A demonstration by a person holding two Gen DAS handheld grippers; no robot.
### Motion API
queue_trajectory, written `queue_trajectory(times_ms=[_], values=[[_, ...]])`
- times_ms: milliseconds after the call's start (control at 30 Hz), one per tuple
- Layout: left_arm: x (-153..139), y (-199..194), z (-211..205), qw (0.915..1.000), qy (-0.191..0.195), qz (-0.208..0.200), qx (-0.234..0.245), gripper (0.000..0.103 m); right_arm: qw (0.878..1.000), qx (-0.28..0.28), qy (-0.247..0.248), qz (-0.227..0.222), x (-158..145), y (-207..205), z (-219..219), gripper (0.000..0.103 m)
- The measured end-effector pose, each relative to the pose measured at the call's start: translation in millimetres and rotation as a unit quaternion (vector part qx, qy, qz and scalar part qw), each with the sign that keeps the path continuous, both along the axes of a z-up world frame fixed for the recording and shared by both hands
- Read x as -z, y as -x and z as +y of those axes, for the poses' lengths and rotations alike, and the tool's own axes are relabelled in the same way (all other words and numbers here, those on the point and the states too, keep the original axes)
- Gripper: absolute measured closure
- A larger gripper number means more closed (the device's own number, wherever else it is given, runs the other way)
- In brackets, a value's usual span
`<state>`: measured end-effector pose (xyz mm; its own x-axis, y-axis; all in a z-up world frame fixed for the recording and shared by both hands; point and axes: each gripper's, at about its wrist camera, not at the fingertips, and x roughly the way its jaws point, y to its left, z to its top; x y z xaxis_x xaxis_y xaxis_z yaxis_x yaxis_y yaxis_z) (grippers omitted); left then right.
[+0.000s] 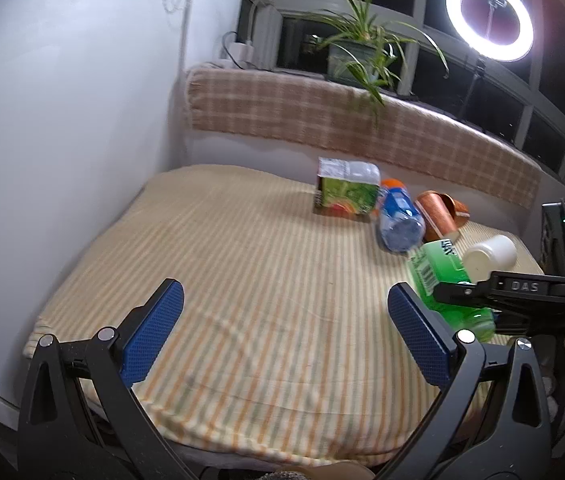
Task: Flip cup upright
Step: 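Lift the green bottle with the right gripper and carry it toward the left tool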
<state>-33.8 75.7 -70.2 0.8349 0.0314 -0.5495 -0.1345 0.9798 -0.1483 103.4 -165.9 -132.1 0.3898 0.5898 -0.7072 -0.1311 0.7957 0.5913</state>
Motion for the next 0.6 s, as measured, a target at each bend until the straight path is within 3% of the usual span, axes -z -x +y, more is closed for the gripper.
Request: queue_trajectory(times_ms=[367,600], values=[[-1.7,-12.0,-16.3,0.999,0.014,0.02,0.038,0.0,0.999,0.032,-0.004,0.015,17.6,-5.9,-17.9,0.041],[-5.9,-30.4,-22.2,0.9954,0.041,0.04,0.077,0.0,1.0,0.018,-0.003,-0.011,1.4,4.8,-29.4,0.037]])
